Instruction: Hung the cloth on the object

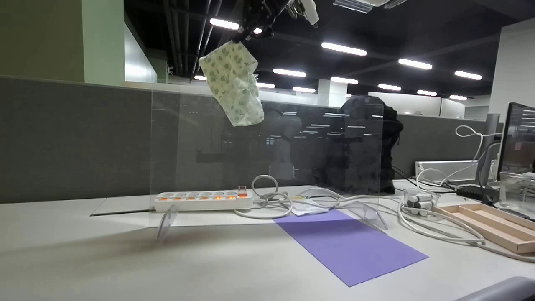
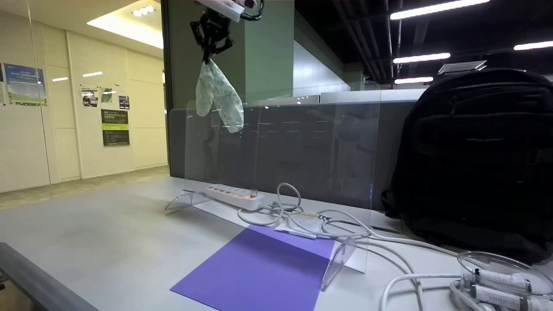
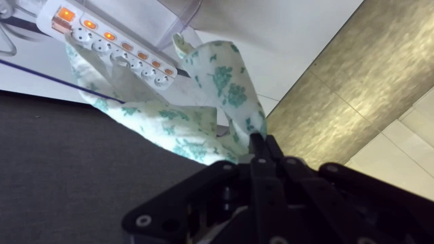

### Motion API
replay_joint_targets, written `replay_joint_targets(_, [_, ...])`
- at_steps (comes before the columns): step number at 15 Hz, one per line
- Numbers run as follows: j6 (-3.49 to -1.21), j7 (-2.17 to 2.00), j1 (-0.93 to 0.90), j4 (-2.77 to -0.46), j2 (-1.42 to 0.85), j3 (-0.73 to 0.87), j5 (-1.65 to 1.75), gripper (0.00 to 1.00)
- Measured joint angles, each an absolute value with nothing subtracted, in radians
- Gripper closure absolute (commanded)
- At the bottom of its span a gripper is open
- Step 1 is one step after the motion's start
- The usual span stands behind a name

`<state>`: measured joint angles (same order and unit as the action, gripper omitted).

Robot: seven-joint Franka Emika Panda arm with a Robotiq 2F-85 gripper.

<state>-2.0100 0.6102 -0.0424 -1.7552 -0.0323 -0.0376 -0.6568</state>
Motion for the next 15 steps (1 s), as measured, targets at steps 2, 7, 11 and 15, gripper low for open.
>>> replay_joint_targets(2, [-1.979, 0.615, -0.042, -1.757, -0.032, -0.038, -0.638, 1.00])
replay_joint_targets(7, [-1.946, 0.618, -0.043, -1.775, -0.032, -0.041, -0.561, 0.53])
replay_joint_targets(11, [-1.952, 0.618, -0.044, -1.782, -0.028, -0.044, -0.528, 0.25])
replay_joint_targets(15, [-1.970, 0.618, -0.045, -1.794, -0.016, -0.046, -0.506, 0.02])
